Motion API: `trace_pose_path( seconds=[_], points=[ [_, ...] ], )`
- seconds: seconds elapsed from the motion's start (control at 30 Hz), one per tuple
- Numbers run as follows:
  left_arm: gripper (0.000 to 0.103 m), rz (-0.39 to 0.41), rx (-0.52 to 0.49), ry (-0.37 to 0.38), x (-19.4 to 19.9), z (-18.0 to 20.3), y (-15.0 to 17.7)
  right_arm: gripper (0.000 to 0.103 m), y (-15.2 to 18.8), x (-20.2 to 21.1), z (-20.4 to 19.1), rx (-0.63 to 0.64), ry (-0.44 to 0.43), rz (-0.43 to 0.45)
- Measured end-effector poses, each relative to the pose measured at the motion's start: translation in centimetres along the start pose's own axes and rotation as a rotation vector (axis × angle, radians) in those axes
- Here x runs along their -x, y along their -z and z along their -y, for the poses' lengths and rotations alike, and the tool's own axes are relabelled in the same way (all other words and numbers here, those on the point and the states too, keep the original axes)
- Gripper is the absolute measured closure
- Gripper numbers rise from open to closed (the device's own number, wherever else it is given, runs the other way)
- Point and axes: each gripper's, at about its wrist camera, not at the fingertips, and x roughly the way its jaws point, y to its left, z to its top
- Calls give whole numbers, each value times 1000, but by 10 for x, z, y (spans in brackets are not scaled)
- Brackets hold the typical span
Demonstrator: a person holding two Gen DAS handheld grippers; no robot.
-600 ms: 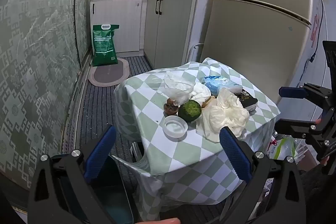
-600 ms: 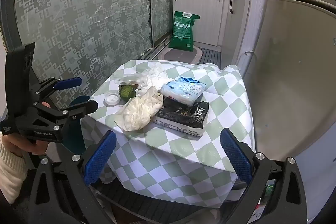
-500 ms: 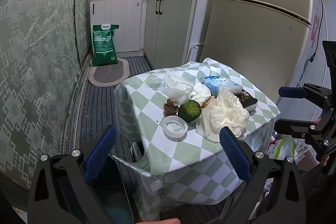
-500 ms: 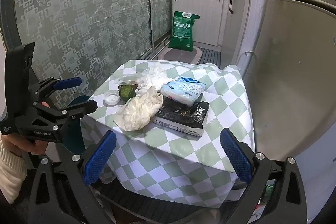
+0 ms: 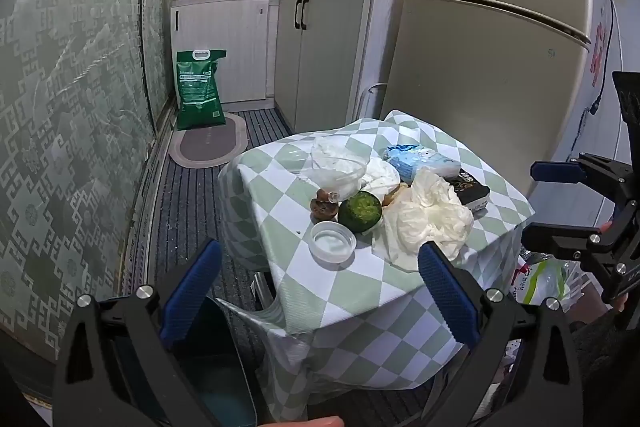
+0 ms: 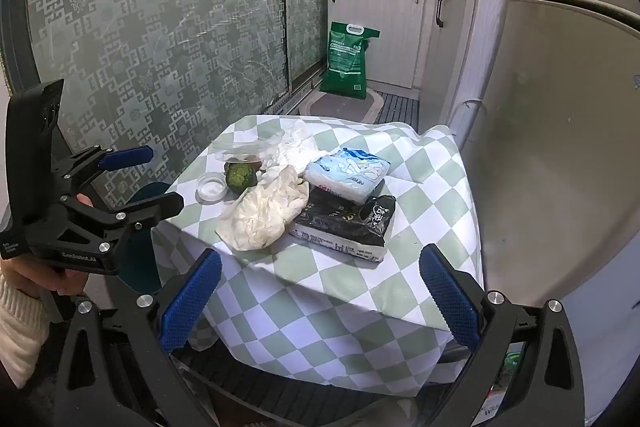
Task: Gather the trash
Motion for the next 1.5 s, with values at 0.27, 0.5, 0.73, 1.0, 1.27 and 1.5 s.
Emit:
trace_pose_path(
  seconds=[0.27, 0.5, 0.73, 1.0, 1.27, 1.5],
  points=[
    [3, -3, -14, 1, -1, 2, 0, 3, 1, 2, -2, 2, 0, 0],
    [3, -3, -10, 4, -3, 0, 0, 3, 0, -1, -2, 1, -2, 0],
    [3, -1, -14, 7, 0, 2, 0, 3, 0, 0, -1, 1, -3, -1],
    [3, -2, -13, 10, -1, -3, 0, 3, 0, 0, -2, 2, -2, 0],
    [3, -1, -16, 7, -1, 5, 0, 3, 1, 0, -2, 3, -2, 0],
    [3, -2, -20, 6, -1, 7, 0, 3, 0, 1, -2, 4, -2, 1]
  ],
)
